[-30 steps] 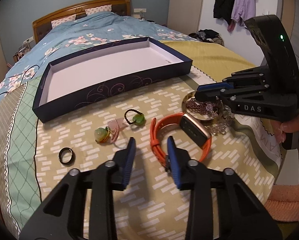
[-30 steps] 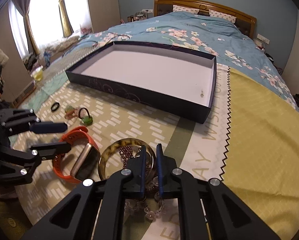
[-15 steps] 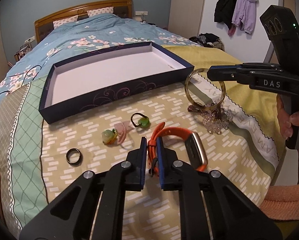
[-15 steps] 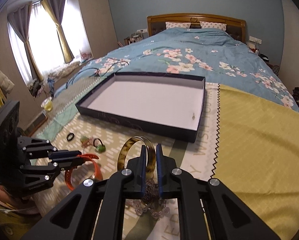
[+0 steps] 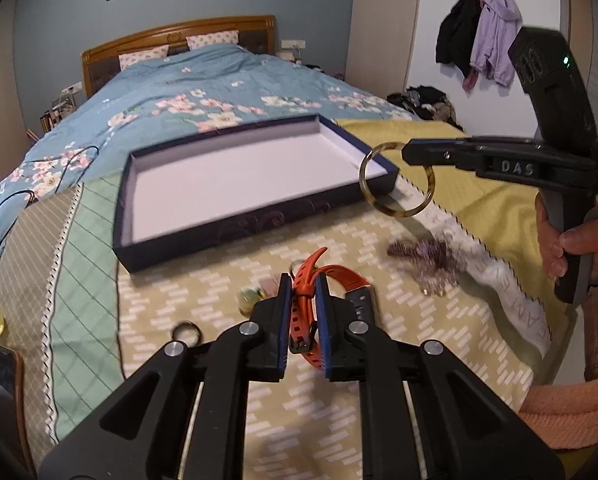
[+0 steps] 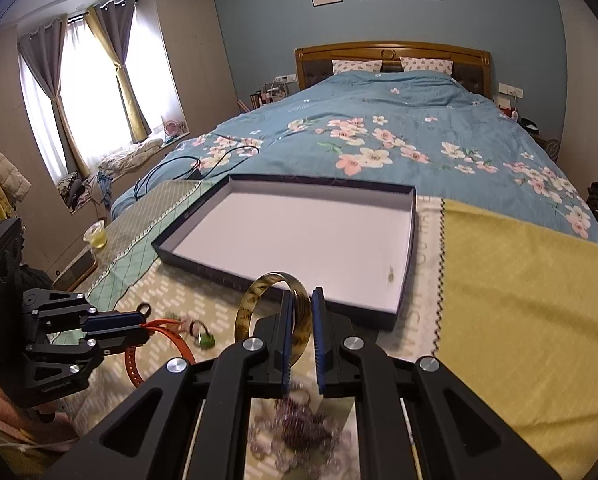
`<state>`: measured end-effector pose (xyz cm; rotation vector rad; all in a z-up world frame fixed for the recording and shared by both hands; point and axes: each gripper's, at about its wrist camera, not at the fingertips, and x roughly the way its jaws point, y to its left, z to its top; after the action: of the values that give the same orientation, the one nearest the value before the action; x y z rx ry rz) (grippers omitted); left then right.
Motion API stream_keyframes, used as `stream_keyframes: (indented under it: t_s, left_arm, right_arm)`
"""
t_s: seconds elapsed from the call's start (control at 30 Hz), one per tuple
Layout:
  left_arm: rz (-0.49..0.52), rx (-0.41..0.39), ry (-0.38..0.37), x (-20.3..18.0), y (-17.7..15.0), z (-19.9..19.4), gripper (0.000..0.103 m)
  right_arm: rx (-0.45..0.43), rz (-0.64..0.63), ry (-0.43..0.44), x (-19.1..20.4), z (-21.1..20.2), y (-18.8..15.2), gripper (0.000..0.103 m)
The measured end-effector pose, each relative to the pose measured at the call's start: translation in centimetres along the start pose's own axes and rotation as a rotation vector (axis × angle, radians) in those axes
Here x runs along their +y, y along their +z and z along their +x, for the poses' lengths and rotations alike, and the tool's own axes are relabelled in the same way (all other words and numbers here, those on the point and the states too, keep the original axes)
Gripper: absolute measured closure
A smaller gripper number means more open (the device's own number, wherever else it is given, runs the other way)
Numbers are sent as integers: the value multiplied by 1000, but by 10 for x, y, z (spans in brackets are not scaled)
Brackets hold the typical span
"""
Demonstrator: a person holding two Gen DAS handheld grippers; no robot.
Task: Organize jewelry
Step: 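Lower the bangle into the box and open the right tool while the left lifts the watch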
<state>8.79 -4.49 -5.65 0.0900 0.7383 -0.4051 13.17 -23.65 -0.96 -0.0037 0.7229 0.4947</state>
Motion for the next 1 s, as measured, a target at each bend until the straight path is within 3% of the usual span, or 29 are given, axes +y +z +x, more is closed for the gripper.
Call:
stream_keyframes:
  t_s: [0.1, 0.17, 0.37, 0.43, 0.47, 0.5, 0.7, 0.77, 1.0]
  left_arm:
    - [-17, -23, 3, 9, 11, -4, 90]
    - [-23, -44, 18, 17, 21, -6, 102]
    - [-42, -62, 50, 37, 47, -2, 102]
    - [-50, -64, 55, 42, 48, -5, 96]
    - [-51, -61, 55, 44, 46, -6, 81]
    - [-47, -53, 67, 47, 42, -6, 74]
    - [10, 74, 88, 60, 19, 18, 74]
    - [43, 92, 84, 58, 14, 23, 74]
    - [153, 127, 58, 48, 13, 43, 74]
  right_arm:
    - [-5, -2, 2, -2, 8, 11, 95]
    - [-3, -3, 2, -4, 15, 19, 95]
    - [24, 10, 3, -13, 47, 38, 95]
    - [36, 16, 14, -14, 54, 38, 95]
    - [40, 14, 18, -13, 56, 37, 95]
    - [44, 10, 23, -12, 58, 36, 95]
    - [58, 18, 46, -12, 62, 30, 97]
    - [61, 20, 53, -12, 63, 29, 101]
    - [87, 31, 58, -14, 71, 27, 100]
